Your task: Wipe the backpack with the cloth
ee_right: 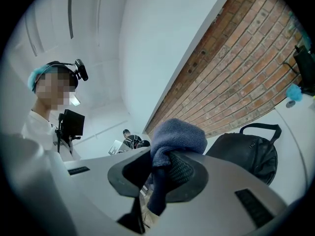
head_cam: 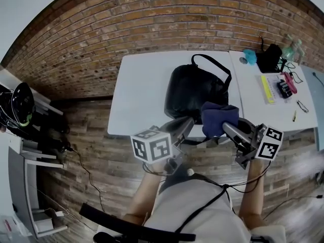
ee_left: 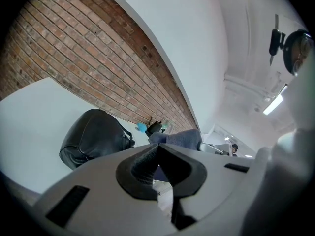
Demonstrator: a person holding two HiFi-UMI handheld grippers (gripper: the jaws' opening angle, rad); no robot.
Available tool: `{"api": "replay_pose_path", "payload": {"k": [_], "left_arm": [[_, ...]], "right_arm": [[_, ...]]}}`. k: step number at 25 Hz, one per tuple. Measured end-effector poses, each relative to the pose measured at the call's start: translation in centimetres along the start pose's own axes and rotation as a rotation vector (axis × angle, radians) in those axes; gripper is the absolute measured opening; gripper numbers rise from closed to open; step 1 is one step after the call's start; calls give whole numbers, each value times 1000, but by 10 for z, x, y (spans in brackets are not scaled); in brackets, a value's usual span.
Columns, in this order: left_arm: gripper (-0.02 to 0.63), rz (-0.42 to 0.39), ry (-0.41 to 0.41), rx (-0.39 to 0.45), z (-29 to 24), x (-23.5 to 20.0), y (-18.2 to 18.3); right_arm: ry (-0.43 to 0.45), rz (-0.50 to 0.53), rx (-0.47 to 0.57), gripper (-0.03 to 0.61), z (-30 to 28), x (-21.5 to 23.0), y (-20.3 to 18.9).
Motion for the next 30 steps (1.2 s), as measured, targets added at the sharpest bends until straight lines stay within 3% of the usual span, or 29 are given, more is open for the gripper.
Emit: {"api": "replay_pose_path", "payload": {"k": [10, 17, 30], "left_arm": [[4, 39, -101, -47, 12, 6, 8], [3, 120, -173, -75, 16, 4, 16], [3, 100, -174, -104, 7, -6, 19]], "right_arm": [[6, -40, 58, 74, -13, -10, -4], [26, -66, 84, 74, -27, -18, -3], [-2, -63, 104, 74, -32, -13, -3]]}}
Point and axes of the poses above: the fingertips, and each gripper's own axes: z backward along the fingers, x to its right, y out of its top, the point moved 1 cm from there along z, backward along the fingers, and after that the axes turned 14 degrees about x, right-handed, at the moved point
